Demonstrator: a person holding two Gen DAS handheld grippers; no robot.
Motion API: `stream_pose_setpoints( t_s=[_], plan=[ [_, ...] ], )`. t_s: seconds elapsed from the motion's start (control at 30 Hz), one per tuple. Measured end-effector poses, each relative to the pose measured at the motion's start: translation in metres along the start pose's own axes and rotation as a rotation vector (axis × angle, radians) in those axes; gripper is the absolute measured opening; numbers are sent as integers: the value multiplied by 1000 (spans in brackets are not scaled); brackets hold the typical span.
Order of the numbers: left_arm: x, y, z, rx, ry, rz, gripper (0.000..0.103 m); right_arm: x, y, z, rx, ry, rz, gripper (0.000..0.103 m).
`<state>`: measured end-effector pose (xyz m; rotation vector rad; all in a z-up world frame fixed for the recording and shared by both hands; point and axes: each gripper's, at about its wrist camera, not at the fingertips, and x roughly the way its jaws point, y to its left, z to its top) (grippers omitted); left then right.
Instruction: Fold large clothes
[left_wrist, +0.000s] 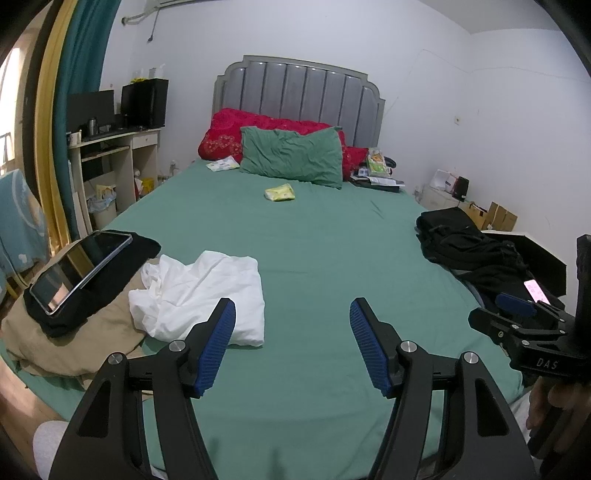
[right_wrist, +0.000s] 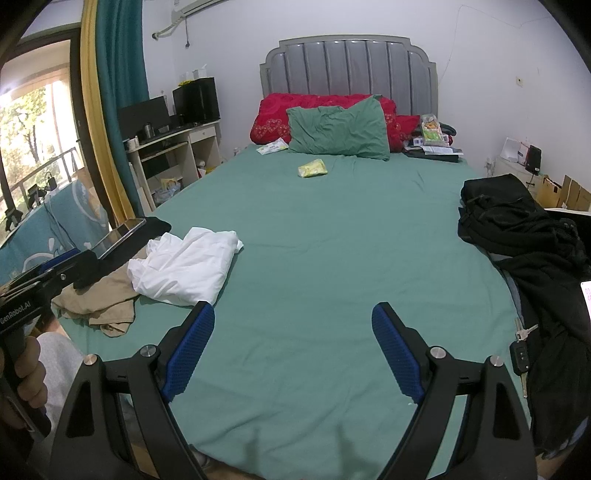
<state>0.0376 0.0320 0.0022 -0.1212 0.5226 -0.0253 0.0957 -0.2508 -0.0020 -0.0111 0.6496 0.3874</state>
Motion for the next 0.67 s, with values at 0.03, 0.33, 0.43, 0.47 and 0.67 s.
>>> stream_pose_setpoints(
  t_s=[0.03, 0.33, 0.43, 0.47, 0.67],
  plan=[
    [0, -1, 0, -1, 0, 1, 68, 0, 0, 0, 0, 1, 0, 87],
    [5, 0, 0, 7, 2, -12, 68, 0, 0, 0, 0, 1, 0, 87],
    [6, 2, 1, 9, 1, -15, 68, 0, -1, 0, 1, 3, 1, 87],
    [6, 2, 2, 9, -3, -13, 68, 0, -1, 0, 0, 3, 1, 87],
    [9, 8, 3, 8, -2, -20, 68, 4, 0, -4, -7, 4, 0, 87]
  ],
)
